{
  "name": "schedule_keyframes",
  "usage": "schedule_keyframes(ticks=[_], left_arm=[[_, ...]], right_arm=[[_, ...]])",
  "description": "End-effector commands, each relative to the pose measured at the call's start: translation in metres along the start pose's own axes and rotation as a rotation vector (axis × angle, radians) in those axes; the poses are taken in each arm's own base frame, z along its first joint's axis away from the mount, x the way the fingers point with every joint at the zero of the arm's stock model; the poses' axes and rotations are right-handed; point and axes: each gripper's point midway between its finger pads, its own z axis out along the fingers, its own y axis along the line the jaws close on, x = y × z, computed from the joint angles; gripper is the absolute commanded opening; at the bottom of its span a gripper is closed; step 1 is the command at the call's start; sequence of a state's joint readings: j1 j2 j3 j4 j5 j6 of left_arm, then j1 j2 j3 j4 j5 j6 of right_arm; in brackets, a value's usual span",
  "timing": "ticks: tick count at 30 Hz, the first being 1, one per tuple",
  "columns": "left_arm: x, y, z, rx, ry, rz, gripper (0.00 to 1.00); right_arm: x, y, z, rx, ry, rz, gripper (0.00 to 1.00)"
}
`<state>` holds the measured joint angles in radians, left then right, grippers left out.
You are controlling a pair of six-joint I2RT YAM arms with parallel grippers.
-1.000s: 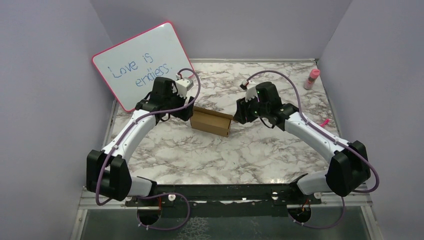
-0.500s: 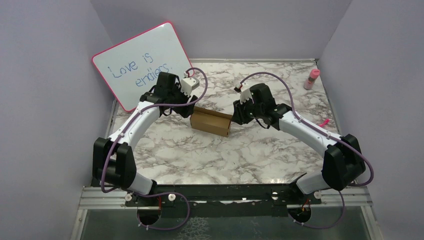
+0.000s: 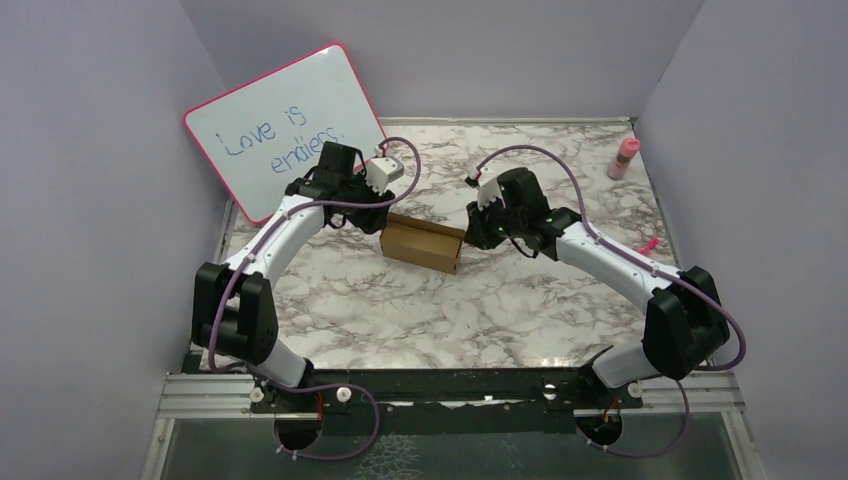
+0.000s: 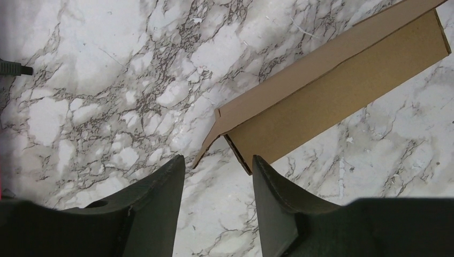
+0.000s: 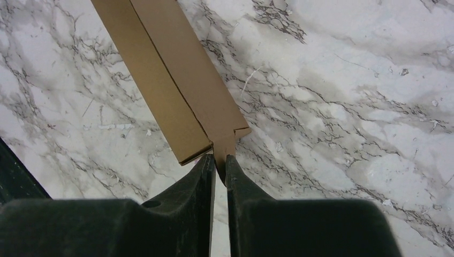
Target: Fold the paper box
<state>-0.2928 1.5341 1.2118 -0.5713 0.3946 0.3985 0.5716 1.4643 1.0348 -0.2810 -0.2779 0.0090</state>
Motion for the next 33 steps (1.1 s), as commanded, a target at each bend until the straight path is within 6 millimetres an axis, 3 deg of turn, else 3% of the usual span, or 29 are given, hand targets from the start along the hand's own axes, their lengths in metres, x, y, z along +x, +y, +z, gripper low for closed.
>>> schedule_keyframes(ticks=[1,7,13,25,33], left_arm=[[-0.01,-0.001,0.003,0.041,-0.023,0.021,0.49],[-0.014,0.014,0.005,-0.017,-0.005,0.039,0.48],[-0.017,0.013,0.008,0.008,-0.014,0.07,0.47],[-0.012,0.007,0.007,0.026,-0.006,0.019,0.2],[-0.009,0.006,0.006,-0.013,0.009,-0.148,0.14]], right_arm=[[-0.012,0.005,0.002,-0.016,-0.034,-0.053,0.17],[-0.012,0.007,0.0,-0.016,-0.033,-0.063,0.15],[-0.011,0.007,0.001,-0.017,-0.031,-0.064,0.15],[-0.016,0.006,-0.001,-0.006,-0.04,-0.056,0.13],[-0.021,0.0,-0.004,0.062,-0.04,-0.006,0.07]])
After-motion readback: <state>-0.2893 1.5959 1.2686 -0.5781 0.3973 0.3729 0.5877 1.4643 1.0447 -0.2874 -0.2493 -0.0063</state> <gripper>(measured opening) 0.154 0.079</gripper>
